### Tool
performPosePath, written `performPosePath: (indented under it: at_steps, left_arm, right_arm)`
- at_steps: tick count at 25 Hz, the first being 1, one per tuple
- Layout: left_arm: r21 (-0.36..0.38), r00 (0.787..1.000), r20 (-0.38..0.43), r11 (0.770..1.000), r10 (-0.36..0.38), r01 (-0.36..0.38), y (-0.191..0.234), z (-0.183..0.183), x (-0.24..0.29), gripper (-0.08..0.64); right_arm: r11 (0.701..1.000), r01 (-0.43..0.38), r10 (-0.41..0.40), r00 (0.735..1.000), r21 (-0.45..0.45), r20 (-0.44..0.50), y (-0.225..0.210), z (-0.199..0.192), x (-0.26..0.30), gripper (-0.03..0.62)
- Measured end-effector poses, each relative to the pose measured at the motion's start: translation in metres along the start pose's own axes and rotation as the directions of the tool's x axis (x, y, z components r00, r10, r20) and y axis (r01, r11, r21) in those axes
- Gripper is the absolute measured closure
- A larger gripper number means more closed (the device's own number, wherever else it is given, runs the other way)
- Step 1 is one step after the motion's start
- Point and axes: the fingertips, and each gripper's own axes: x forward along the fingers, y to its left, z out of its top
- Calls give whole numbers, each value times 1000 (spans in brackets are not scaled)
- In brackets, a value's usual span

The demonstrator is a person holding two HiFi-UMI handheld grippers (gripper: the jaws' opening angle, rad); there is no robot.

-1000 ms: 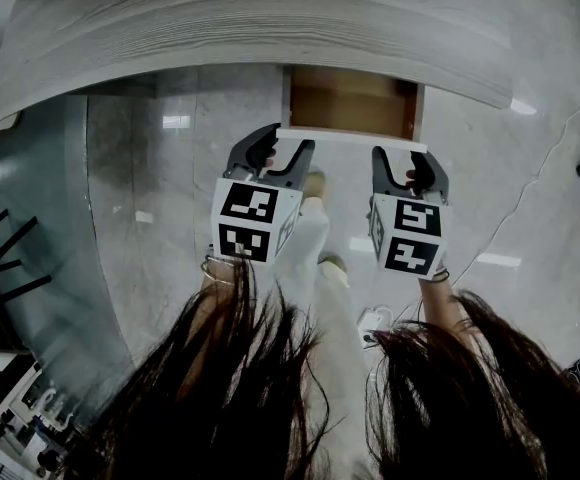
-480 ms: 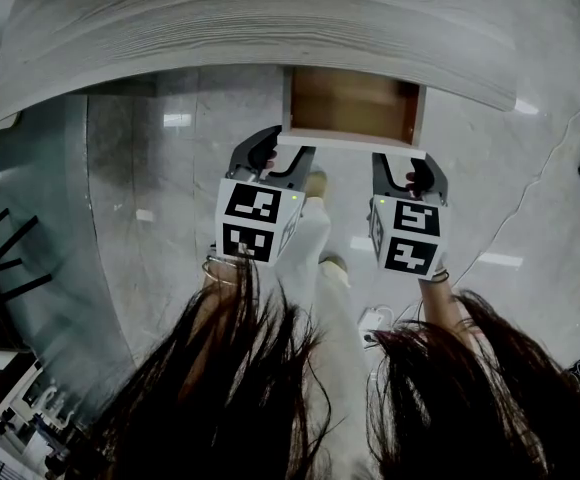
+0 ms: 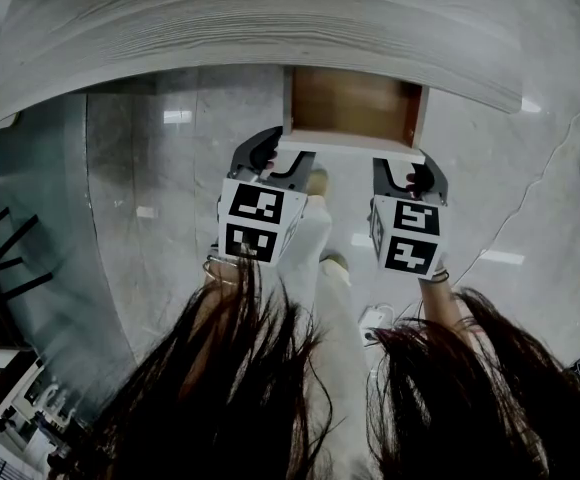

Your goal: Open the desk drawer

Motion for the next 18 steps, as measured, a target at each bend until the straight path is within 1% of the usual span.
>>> performPosePath:
  at_steps: [18]
  left_arm:
    - [26, 1000, -28, 1000, -1, 2, 1, -8, 8, 390]
  right_arm:
    - [1000, 0, 1, 999, 25, -32, 0, -7, 9, 383]
